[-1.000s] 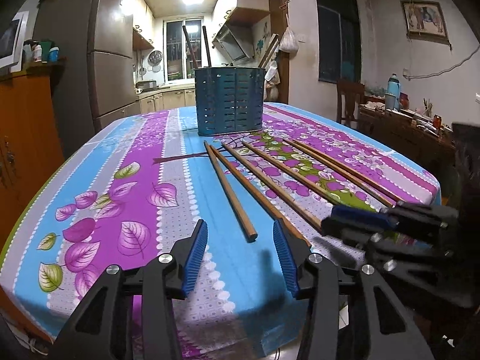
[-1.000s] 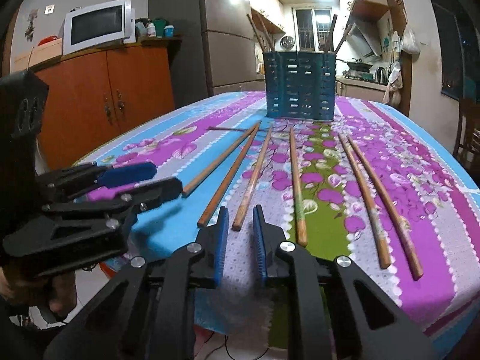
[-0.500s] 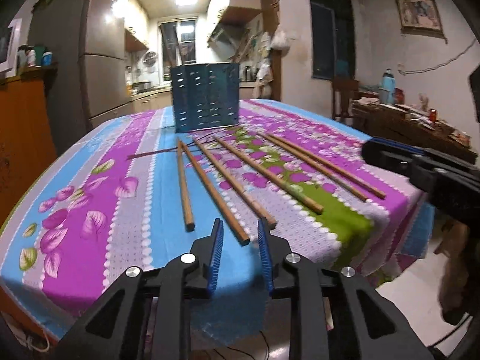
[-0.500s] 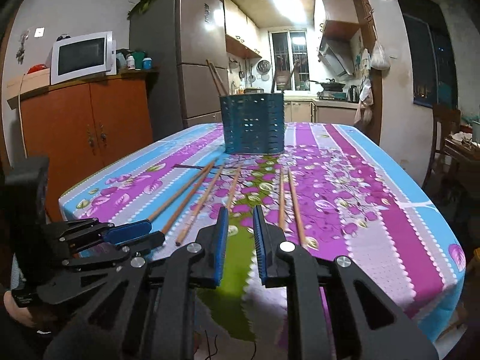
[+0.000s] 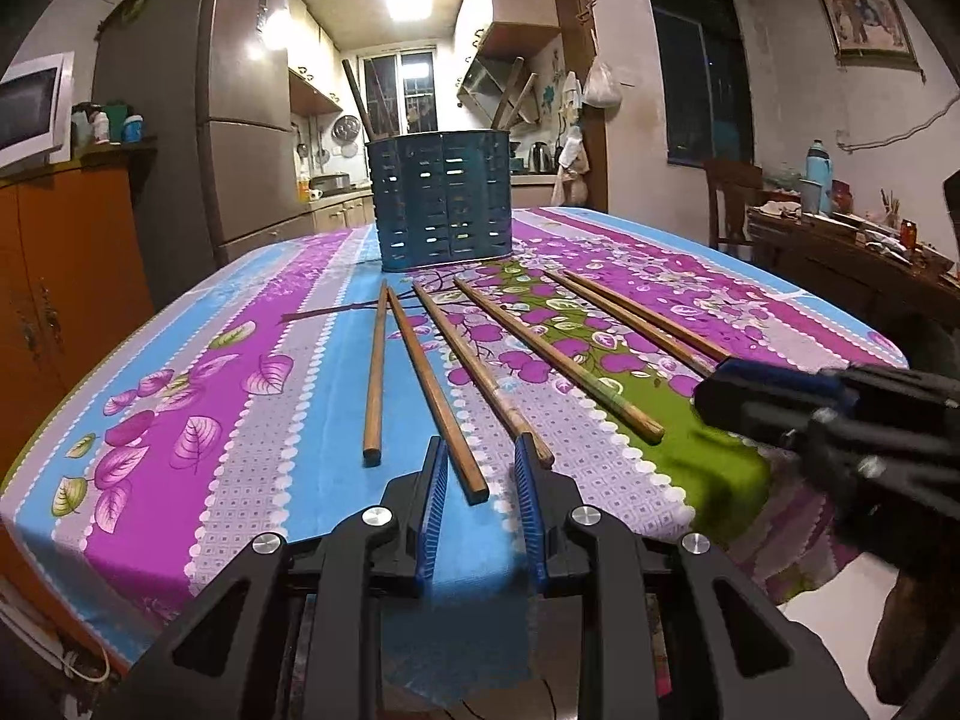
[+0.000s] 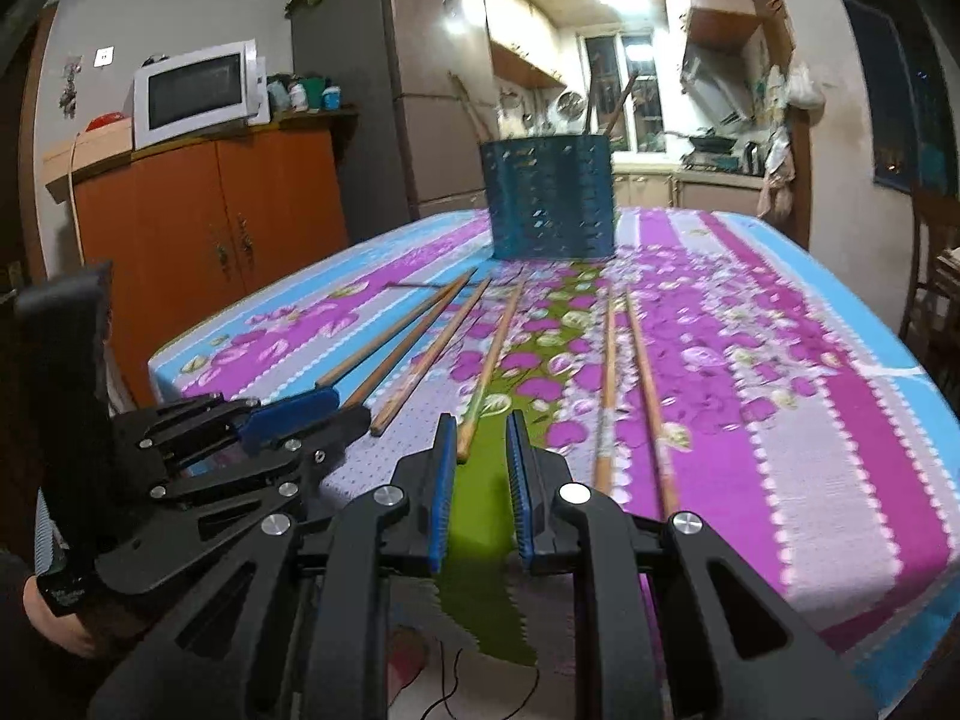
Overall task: Organize utensils
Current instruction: 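Return both open tools to the remaining chopsticks and align the fingers, then close the left tool on a chopstick while the right tool grasps another, then lift both held chopsticks and carry them above the blue slotted holder, then open both tools to drop the chopsticks into the blue holder, then bring both open tools back down over the remaining chopsticks, then close the left tool on a chopstick while the right tool grasps another, then lift both chopsticks and carry them above the blue holder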
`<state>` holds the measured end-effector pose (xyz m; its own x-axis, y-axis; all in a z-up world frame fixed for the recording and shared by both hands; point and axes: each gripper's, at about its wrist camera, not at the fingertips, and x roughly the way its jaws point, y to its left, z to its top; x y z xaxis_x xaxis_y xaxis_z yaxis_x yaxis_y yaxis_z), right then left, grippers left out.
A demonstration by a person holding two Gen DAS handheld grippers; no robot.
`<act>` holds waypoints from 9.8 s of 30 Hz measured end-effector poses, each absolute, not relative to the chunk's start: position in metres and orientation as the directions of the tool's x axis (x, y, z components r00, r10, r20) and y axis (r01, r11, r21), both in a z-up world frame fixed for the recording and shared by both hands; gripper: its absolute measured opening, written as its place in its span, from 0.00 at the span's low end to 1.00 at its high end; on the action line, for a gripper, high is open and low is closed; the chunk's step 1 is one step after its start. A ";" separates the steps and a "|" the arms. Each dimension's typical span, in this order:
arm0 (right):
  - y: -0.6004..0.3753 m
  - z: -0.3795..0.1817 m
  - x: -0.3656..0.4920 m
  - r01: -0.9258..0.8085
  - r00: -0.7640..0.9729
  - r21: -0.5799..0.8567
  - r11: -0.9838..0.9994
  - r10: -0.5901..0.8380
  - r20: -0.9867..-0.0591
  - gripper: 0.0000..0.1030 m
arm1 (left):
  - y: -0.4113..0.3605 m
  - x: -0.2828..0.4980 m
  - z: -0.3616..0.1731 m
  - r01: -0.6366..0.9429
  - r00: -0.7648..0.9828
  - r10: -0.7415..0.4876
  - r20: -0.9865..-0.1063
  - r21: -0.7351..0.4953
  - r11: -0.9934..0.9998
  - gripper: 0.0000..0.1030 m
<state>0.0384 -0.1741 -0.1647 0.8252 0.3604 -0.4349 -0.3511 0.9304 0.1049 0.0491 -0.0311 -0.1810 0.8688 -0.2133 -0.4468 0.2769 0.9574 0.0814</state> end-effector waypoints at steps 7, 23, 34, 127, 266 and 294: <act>-0.166 -0.172 0.049 -0.358 0.808 0.118 0.926 0.371 -0.458 0.15 | -0.032 0.049 -0.181 0.271 0.871 -0.207 -0.445 0.085 0.959 0.25; -0.155 -0.175 0.060 -0.325 0.816 0.081 0.942 0.323 -0.479 0.10 | -0.032 0.053 -0.181 0.264 0.872 -0.197 -0.448 0.091 0.960 0.13; -0.162 -0.177 0.054 -0.305 0.838 0.112 0.946 0.322 -0.440 0.05 | -0.031 0.054 -0.181 0.267 0.874 -0.198 -0.444 0.097 0.959 0.09; -0.198 0.124 0.347 -0.340 0.891 0.057 0.939 0.341 -0.300 0.04 | -0.022 0.353 0.128 0.340 0.904 -0.320 -0.285 0.023 0.940 0.07; -0.196 -0.182 0.030 -0.195 0.890 -0.001 0.981 0.176 -0.421 0.13 | 0.008 0.077 -0.186 0.287 0.892 -0.241 -0.382 0.067 0.956 0.15; -0.200 -0.066 0.028 -0.226 0.960 -0.099 0.969 0.204 -0.195 0.05 | 0.025 0.052 -0.088 0.254 0.961 -0.239 -0.138 0.106 0.961 0.07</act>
